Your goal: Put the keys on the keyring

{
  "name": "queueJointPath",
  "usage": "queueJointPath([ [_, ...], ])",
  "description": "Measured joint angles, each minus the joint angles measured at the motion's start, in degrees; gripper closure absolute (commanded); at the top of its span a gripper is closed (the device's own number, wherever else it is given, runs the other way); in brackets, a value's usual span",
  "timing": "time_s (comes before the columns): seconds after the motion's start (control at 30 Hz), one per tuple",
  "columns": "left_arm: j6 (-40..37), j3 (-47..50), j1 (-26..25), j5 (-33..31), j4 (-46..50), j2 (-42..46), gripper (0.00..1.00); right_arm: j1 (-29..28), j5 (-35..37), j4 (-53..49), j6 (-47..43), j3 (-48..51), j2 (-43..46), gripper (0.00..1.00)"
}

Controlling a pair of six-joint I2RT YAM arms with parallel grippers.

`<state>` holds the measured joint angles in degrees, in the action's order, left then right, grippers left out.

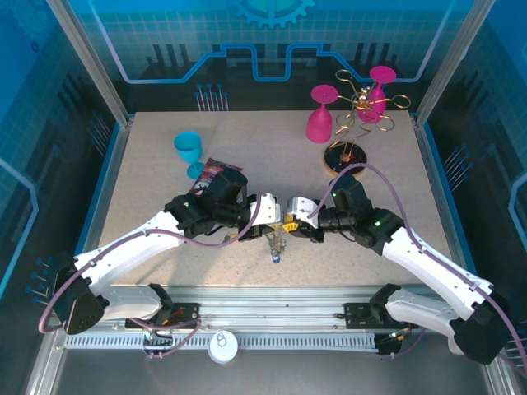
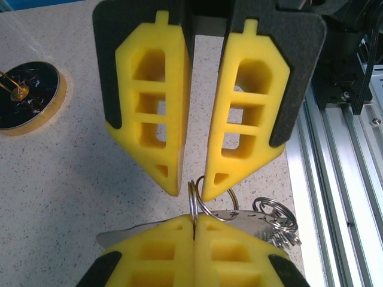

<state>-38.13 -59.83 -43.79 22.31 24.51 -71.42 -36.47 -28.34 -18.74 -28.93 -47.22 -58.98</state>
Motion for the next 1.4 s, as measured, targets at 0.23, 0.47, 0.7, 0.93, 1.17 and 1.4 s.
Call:
queueJointPath([
  [0.23,0.02,0.00,0.00,0.04,-0.59,0.00,1.00,-0.15,-0.68,0.85,0.68,0.00,-0.61,0.87],
  [0.47,0.09,0.74,0.00,0.00,-1.53,0.11,1.00,-0.28,-0.63,0.48,0.87,0.00,-0.68,1.00],
  [0.7,1.64,4.70,0.17,-0.96,-5.51,3.23,0.77,-0.20,-1.11,0.79,1.79,0.04,-0.59,1.00],
  [0.93,7.37,14.38,2.89,-1.05,-11.21,11.02,0.70,1.62,-4.85,3.10,5.53,1.49,1.38,1.00],
  [1.17,12.85,18.67,2.93,1.53,-20.85,12.55,0.70,2.84,-11.17,5.33,9.35,1.49,1.55,1.00],
  [1.4,17.11,19.93,2.93,6.36,-28.83,13.09,0.72,3.21,-14.91,6.84,12.22,1.49,1.55,1.00],
])
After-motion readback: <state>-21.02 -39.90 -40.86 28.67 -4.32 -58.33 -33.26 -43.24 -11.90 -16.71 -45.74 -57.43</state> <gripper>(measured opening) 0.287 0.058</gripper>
